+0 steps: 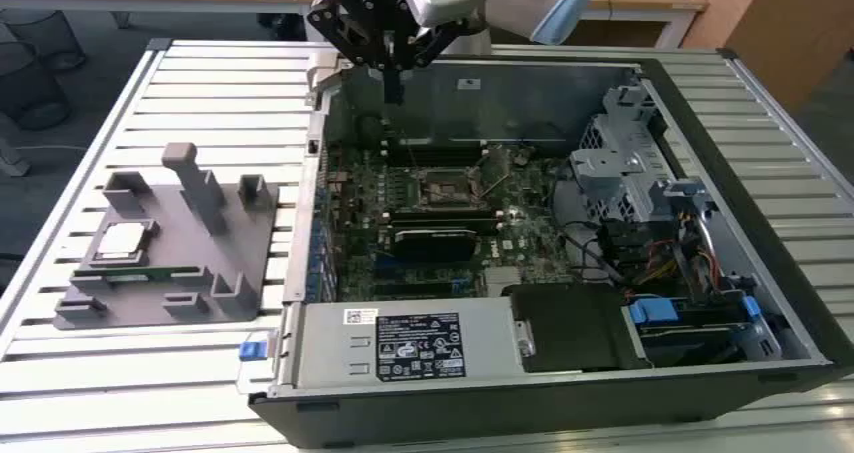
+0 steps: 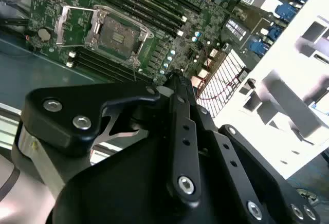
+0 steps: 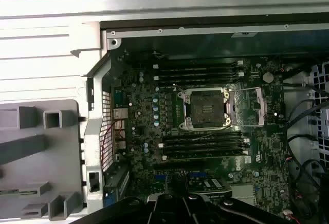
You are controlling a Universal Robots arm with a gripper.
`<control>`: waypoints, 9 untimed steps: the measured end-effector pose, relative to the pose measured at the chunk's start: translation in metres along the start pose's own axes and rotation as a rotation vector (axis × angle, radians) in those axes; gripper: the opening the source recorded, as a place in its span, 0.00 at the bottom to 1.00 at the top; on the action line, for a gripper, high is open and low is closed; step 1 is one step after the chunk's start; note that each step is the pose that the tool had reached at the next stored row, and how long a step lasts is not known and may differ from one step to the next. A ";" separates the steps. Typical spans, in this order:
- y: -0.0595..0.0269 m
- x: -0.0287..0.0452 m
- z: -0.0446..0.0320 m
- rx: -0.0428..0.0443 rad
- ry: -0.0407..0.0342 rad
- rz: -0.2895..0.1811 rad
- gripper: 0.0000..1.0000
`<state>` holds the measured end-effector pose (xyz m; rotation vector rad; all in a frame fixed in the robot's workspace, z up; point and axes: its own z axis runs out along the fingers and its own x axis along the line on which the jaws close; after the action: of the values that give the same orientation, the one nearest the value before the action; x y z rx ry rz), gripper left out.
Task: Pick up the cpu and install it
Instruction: 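Reach for the cpu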
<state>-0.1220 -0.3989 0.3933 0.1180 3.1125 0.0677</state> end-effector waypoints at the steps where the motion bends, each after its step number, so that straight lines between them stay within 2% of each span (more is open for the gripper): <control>1: 0.0000 0.0000 0.0000 0.0000 0.0000 0.000 0.11; 9: -0.0002 0.0018 0.0000 -0.0001 0.0000 0.000 0.11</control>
<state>-0.1238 -0.3990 0.3933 0.1180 3.1124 0.0678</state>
